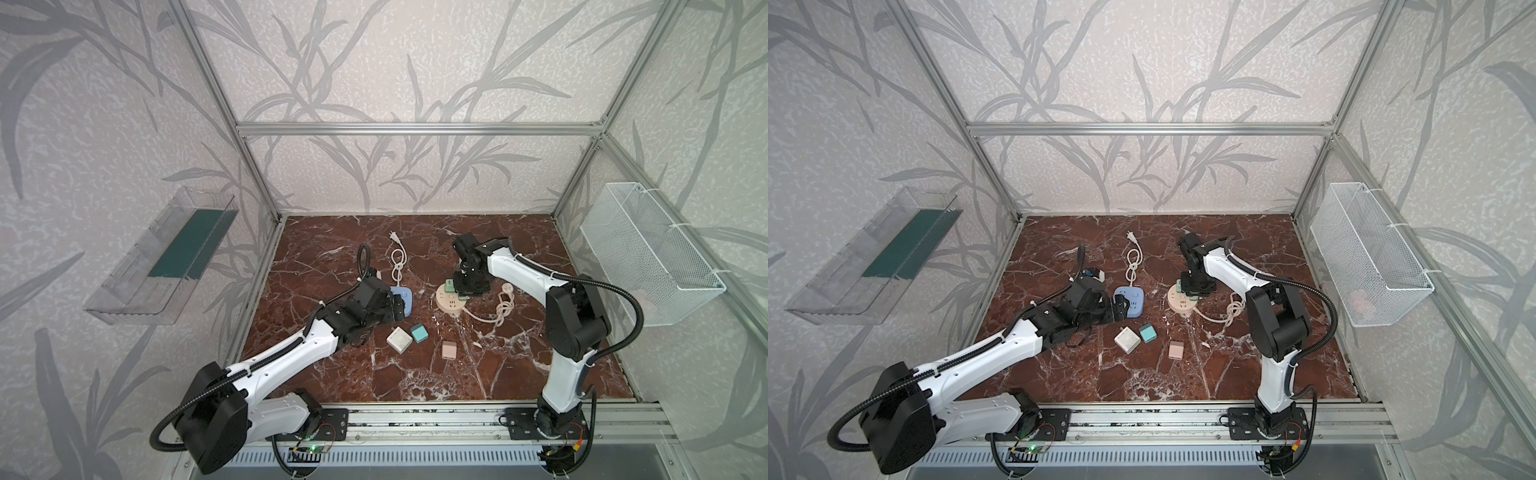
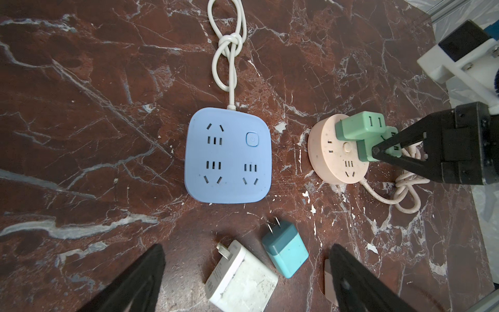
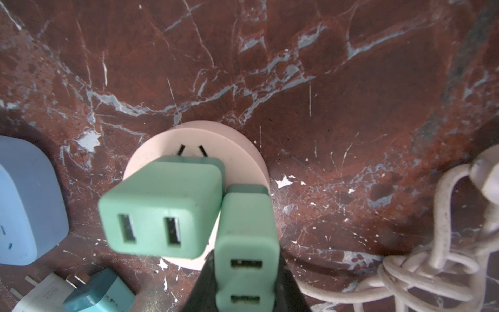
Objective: Insert the plug
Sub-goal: 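Press the green adapter down into the pink strip socket with the right gripper, then open the right gripper and move it to the pale pink adapter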
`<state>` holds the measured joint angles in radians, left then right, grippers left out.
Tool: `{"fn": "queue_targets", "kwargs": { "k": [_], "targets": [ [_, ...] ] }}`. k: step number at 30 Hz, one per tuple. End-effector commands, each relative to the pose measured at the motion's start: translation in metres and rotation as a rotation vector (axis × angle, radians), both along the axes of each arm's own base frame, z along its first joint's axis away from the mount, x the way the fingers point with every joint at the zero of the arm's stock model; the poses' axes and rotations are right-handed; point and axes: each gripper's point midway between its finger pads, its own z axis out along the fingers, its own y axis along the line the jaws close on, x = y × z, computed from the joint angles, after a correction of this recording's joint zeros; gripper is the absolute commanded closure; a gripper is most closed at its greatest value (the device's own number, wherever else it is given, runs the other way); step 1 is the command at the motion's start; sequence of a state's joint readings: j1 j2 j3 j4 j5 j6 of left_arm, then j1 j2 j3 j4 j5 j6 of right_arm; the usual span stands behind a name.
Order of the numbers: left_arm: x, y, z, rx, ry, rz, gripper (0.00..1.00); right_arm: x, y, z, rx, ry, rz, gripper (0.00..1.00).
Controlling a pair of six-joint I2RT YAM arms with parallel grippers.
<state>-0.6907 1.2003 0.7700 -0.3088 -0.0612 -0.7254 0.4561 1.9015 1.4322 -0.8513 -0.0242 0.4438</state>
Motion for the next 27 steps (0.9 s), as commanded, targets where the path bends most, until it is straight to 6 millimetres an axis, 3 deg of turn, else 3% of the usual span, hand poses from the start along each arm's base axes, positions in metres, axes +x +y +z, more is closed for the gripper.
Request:
{"fn": "queue_targets", "kwargs": {
  "k": [1, 6, 13, 19, 27],
  "targets": [
    [0.004, -0.001, 0.006, -0.003, -0.014, 0.0, 0.07, -0.02, -0.017, -0.041, -0.084, 0.125, 0.006, 1.0],
    [0.004, -0.003, 0.006, -0.008, -0.013, -0.004, 0.07, -0.013, -0.016, -0.028, -0.08, 0.095, 0.008, 1.0],
    [0.007, -0.004, 0.015, -0.005, -0.027, -0.011, 0.07, -0.007, -0.007, -0.01, -0.013, 0.049, 0.004, 0.75],
    [0.01, -0.007, 0.022, -0.001, -0.028, -0.022, 0.07, -0.002, 0.0, 0.016, 0.04, -0.015, 0.01, 0.67],
    [0.011, -0.015, 0.02, -0.019, -0.01, -0.033, 0.07, -0.007, 0.0, 0.036, 0.073, -0.059, 0.028, 0.55]
  ]
}}
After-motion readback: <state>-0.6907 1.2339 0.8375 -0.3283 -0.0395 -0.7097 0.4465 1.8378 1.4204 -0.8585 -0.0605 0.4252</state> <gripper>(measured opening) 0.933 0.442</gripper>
